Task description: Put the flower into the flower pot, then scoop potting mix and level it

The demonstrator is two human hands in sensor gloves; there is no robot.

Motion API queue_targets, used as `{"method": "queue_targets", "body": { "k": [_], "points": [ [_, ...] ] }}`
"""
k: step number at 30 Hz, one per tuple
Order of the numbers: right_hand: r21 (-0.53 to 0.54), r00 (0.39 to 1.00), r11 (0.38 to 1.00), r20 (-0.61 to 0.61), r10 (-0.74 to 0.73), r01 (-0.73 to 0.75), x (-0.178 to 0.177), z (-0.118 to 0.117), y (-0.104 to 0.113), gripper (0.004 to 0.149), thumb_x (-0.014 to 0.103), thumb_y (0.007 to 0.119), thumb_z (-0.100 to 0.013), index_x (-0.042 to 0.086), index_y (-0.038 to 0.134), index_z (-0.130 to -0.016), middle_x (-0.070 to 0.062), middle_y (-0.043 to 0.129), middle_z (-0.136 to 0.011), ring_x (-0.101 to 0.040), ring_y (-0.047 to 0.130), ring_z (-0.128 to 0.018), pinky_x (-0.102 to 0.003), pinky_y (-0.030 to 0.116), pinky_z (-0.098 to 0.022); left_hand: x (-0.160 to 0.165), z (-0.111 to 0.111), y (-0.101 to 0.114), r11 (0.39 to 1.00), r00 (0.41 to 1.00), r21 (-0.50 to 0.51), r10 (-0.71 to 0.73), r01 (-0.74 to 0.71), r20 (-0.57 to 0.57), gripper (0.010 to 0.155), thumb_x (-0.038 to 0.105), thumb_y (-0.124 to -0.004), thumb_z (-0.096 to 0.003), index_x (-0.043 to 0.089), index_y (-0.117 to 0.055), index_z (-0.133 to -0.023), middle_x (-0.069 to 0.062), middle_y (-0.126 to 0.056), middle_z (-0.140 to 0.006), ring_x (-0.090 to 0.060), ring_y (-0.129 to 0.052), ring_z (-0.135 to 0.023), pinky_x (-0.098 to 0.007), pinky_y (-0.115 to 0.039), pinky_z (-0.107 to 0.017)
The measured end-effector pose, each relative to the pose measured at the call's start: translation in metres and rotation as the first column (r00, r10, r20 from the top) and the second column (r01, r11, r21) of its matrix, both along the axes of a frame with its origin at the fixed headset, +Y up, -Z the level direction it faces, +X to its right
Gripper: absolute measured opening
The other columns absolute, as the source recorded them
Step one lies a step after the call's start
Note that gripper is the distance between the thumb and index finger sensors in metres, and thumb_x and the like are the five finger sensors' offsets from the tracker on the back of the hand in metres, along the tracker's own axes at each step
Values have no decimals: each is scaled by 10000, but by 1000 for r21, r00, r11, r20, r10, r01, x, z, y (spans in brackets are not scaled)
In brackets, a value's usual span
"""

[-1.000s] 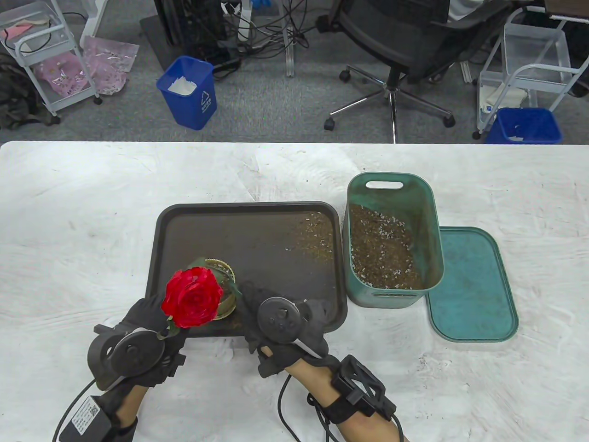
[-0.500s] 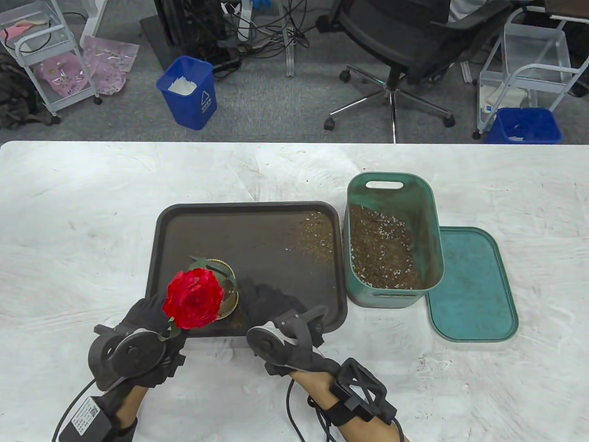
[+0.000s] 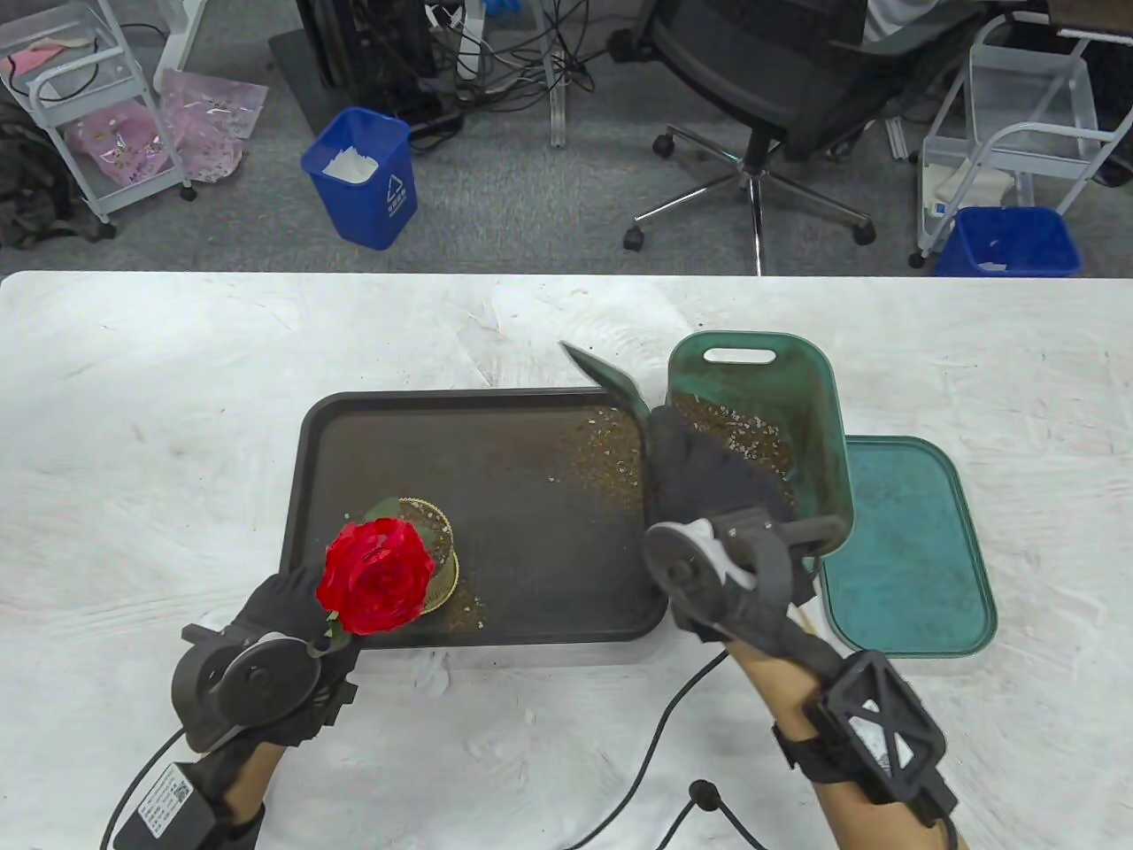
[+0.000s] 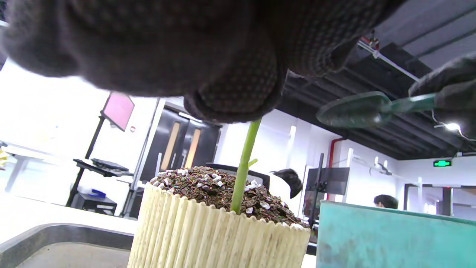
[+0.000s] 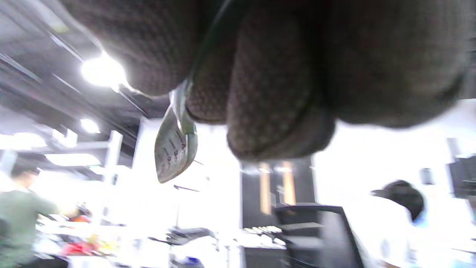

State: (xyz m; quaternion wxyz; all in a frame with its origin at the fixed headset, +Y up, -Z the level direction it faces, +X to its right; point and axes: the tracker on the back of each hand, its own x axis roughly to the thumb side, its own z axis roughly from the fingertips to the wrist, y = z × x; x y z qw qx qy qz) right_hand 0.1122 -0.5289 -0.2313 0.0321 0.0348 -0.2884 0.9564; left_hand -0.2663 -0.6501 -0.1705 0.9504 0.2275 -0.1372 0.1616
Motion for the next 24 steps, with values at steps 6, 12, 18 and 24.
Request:
{"method": "queue_targets", "body": {
  "k": [6, 12, 18, 24],
  "points": [
    [-378, 969, 924, 245, 40, 58, 65, -67, -11, 502, 309, 841, -372, 116, 829, -836, -101, 1013, -546, -289, 1057, -250, -459, 928, -155, 0, 0, 0, 1000, 1000, -1, 2, -2, 5, 440, 462, -794, -401, 200, -941, -722, -7, -1039, -467, -149, -1026, -128, -382, -924, -250],
    [-607, 972, 794, 183, 149, -8, 59, -125, -67, 500, 298, 852, -363, 152, 833, -841, -99, 1011, -587, -327, 1058, -305, -489, 925, -197, -2, -1, -1, 1000, 1000, -10, 22, -23, -7, 440, 463, -793, -401, 201, -941, -722, -8, -1039, -466, -149, -1026, -129, -383, -923, -249],
    [-625, 965, 775, 135, 224, -93, 43, -156, -100, 493, 291, 858, -353, 194, 840, -836, -83, 1005, -623, -342, 1052, -358, -502, 921, -243, -9, -5, -3, 996, 996, -39, 85, -86, -21, 440, 463, -793, -401, 199, -941, -722, -9, -1039, -465, -149, -1025, -128, -383, -923, -248],
    [-768, 965, 639, 142, 222, -34, 46, -168, -118, 506, 291, 840, -351, 187, 824, -847, -77, 1011, -608, -331, 1061, -345, -493, 928, -235, -10, -5, -2, 996, 997, -41, 76, -76, -16, 440, 464, -793, -401, 201, -941, -721, -7, -1040, -465, -148, -1026, -127, -383, -923, -247]
  ]
}}
